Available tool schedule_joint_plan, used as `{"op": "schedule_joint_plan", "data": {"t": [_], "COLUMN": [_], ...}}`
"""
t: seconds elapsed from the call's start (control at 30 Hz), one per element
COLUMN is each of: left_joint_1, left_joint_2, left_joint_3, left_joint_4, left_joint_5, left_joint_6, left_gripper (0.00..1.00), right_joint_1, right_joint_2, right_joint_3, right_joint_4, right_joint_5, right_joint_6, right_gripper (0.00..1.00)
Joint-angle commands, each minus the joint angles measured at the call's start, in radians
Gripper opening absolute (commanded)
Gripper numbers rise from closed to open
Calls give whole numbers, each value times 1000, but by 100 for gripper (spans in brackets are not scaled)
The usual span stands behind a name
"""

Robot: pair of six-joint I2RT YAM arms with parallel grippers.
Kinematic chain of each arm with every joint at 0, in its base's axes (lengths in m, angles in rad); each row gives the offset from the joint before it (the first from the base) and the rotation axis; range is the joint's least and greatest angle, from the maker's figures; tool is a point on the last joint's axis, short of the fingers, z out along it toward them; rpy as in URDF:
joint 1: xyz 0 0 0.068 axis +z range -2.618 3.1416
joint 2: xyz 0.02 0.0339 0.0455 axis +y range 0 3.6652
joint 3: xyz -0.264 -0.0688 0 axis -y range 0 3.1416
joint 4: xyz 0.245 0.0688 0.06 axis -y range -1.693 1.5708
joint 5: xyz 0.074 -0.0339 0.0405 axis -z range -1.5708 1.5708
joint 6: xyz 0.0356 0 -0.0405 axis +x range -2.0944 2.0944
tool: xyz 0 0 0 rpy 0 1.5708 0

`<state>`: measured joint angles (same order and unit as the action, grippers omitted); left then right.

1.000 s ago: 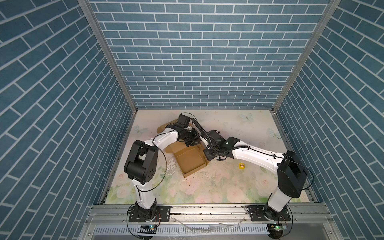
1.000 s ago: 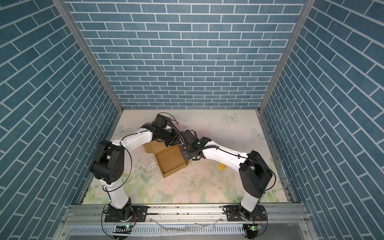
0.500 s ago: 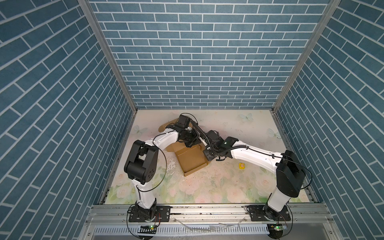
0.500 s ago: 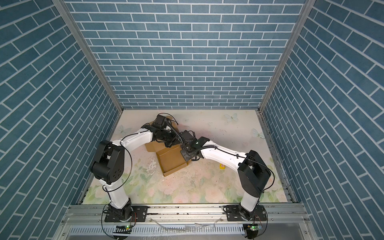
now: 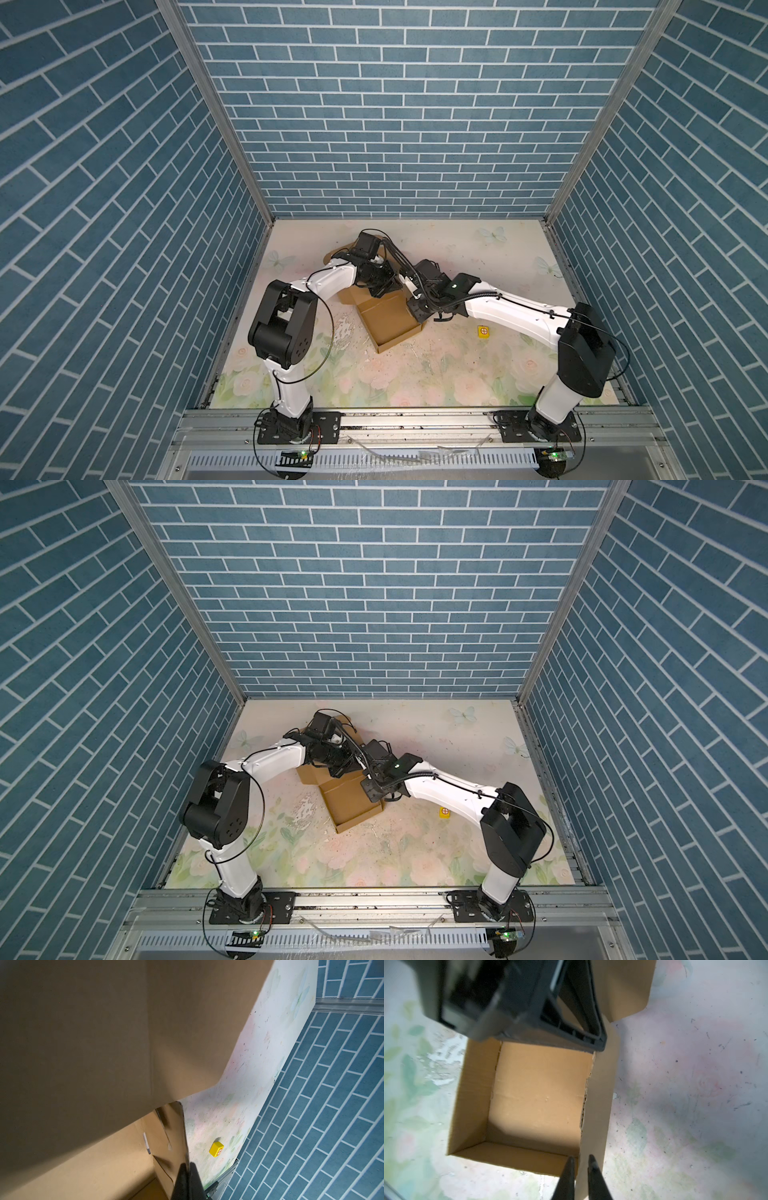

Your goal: Fold the paper box

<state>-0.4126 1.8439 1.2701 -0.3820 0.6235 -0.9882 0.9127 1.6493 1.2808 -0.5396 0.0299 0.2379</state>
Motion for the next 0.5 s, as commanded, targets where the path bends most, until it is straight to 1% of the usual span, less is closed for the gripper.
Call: {"op": "schedule_joint_plan", "data": {"t": [0.0, 0.1, 0.17, 0.3, 0.47], "left_joint_1": [9, 14, 15, 22, 30], "left_joint_2": [-42, -56, -65, -88, -111], "left_joint_3": [-38, -61, -73, -98, -102], "left_joint_4": [4, 14, 13, 19, 29], "left_joint_5": [0, -2, -7, -9, 1], "left_joint_6": [38, 49, 55, 57, 61], "left_gripper": [0, 0, 0, 0, 0], "right_joint_1": [-87, -176, -209, -214, -224], "right_joint_2": [-120, -169, -158, -47, 40], "right_joint_3": [-49, -118, -133, -109, -161], "right_joint_4": [76, 169, 209, 238, 402], "right_joint_5": [-111, -195, -243, -344, -476], "right_joint_6": [40, 112, 134, 152, 231], "right_gripper": [22, 27, 29, 32, 36]}}
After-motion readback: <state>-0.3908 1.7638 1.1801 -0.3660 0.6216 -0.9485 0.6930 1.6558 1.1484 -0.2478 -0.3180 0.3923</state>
